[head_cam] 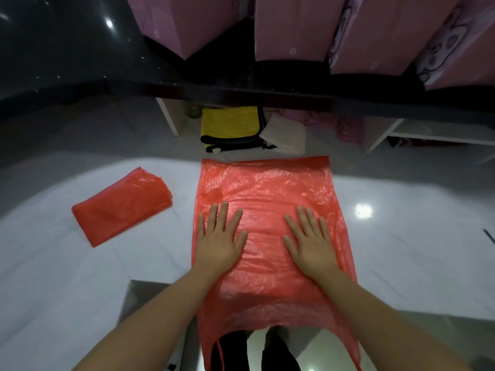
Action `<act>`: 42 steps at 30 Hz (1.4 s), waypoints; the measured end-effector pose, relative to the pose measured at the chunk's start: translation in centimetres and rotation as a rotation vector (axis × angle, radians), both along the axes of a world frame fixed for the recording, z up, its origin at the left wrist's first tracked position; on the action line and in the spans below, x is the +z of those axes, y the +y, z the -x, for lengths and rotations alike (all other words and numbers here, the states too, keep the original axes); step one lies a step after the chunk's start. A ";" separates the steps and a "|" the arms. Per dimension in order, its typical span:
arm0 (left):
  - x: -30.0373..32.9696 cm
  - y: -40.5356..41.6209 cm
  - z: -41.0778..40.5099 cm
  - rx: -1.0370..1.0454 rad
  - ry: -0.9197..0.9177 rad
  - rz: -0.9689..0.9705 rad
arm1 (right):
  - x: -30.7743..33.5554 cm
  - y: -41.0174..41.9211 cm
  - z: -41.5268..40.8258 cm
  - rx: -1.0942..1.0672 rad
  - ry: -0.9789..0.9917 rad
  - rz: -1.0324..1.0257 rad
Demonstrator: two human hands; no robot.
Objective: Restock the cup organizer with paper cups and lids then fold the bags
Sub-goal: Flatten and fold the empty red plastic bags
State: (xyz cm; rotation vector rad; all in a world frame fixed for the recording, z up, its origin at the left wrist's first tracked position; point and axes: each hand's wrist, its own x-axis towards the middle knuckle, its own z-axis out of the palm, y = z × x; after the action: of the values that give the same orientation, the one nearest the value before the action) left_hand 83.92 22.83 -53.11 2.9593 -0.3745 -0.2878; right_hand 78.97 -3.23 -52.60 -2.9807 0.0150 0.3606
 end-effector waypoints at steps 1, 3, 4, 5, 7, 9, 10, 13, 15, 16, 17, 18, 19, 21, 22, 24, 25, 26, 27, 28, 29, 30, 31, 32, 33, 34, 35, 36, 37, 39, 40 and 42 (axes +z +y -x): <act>-0.2 0.2 0.0 -0.004 0.000 -0.007 | -0.2 -0.8 0.3 -0.010 -0.013 0.012; -0.6 0.5 0.3 -0.003 -0.017 -0.002 | -0.6 -2.7 1.0 -0.041 -0.040 0.028; -0.7 0.7 0.4 0.001 -0.033 0.005 | -0.6 -3.6 1.4 -0.066 -0.045 0.026; -0.9 1.0 0.5 0.002 -0.041 0.012 | -0.6 -4.4 1.7 -0.092 -0.042 0.019; -1.2 1.7 0.5 -0.002 -0.036 0.026 | -0.5 -5.8 2.2 -0.120 -0.028 -0.001; -1.2 2.1 0.3 -0.021 -0.005 0.020 | -0.5 -6.6 2.3 -0.116 -0.001 -0.005; -0.9 2.0 0.1 -0.031 0.017 0.015 | -0.4 -6.9 2.2 -0.113 0.013 -0.005; 0.6 1.1 0.5 -0.009 0.062 0.018 | 0.5 -6.3 2.0 -0.112 0.057 -0.018; 1.9 0.4 2.2 0.031 0.055 0.015 | 1.5 -4.9 2.5 -0.095 0.024 -0.031; 2.5 0.1 3.2 0.045 0.052 0.014 | 2.1 -4.1 2.9 -0.067 0.006 -0.036; 2.8 -0.1 4.4 0.052 0.058 0.010 | 2.6 -3.3 3.4 -0.032 0.004 -0.037; 2.9 -0.2 5.5 0.056 0.070 0.002 | 2.9 -2.5 3.9 0.002 0.021 -0.037; 2.8 -0.1 6.3 0.061 0.080 -0.008 | 3.1 -1.8 4.3 0.024 0.047 -0.037; 2.5 0.5 7.3 0.086 0.109 -0.021 | 3.3 -0.6 4.8 0.039 0.076 -0.031; 2.3 0.8 7.5 0.103 0.123 -0.017 | 3.2 -0.1 5.1 0.043 0.085 -0.022; 1.9 1.3 8.0 0.116 0.133 -0.007 | 2.8 0.6 5.7 0.047 0.123 -0.015; 1.8 1.4 8.1 0.109 0.129 -0.002 | 2.6 0.7 6.1 0.044 0.140 -0.020; 1.7 1.4 8.2 0.100 0.122 0.009 | 2.4 0.7 6.4 0.037 0.151 -0.028; 1.6 1.3 8.2 0.094 0.114 0.023 | 2.3 0.6 6.5 0.030 0.156 -0.036; 1.6 1.2 8.0 0.091 0.107 0.034 | 2.2 0.4 6.4 0.023 0.159 -0.043; 1.6 1.1 7.7 0.089 0.104 0.035 | 2.1 0.2 6.2 0.016 0.160 -0.046; 1.6 1.0 7.3 0.090 0.102 0.028 | 2.1 0.0 5.8 0.010 0.157 -0.047; 1.6 0.9 6.7 0.092 0.103 0.021 | 2.1 -0.1 5.2 0.005 0.153 -0.042; 1.6 0.7 6.1 0.093 0.107 0.014 | 2.1 -0.3 4.5 0.002 0.148 -0.033; 1.7 0.5 5.2 0.091 0.115 0.009 | 2.2 -0.4 3.8 -0.004 0.142 -0.026; 1.8 0.2 4.3 0.088 0.128 0.007 | 2.2 -0.7 2.9 -0.015 0.136 -0.021; 2.0 -0.2 3.2 0.086 0.144 0.005 | 2.4 -0.8 2.0 -0.029 0.135 -0.015; 2.3 -0.5 2.3 0.088 0.161 0.002 | 2.6 -0.9 1.1 -0.045 0.135 -0.009; 2.7 -0.8 1.6 0.092 0.165 -0.003 | 2.8 -0.8 0.5 -0.064 0.130 -0.007; 3.5 -1.4 1.2 0.090 0.122 -0.015 | 3.3 0.1 0.1 -0.089 0.094 -0.040; 3.9 -1.7 1.7 0.073 0.095 -0.014 | 3.5 0.9 0.3 -0.079 0.070 -0.063; 4.1 -2.3 3.3 0.017 0.075 0.005 | 3.6 2.6 1.3 -0.026 0.047 -0.099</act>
State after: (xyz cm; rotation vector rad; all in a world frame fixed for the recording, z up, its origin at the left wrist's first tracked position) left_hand 80.67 20.49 -48.98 2.9355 -0.3398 -0.3934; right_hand 77.72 -0.61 -49.00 -2.8710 0.0396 0.4153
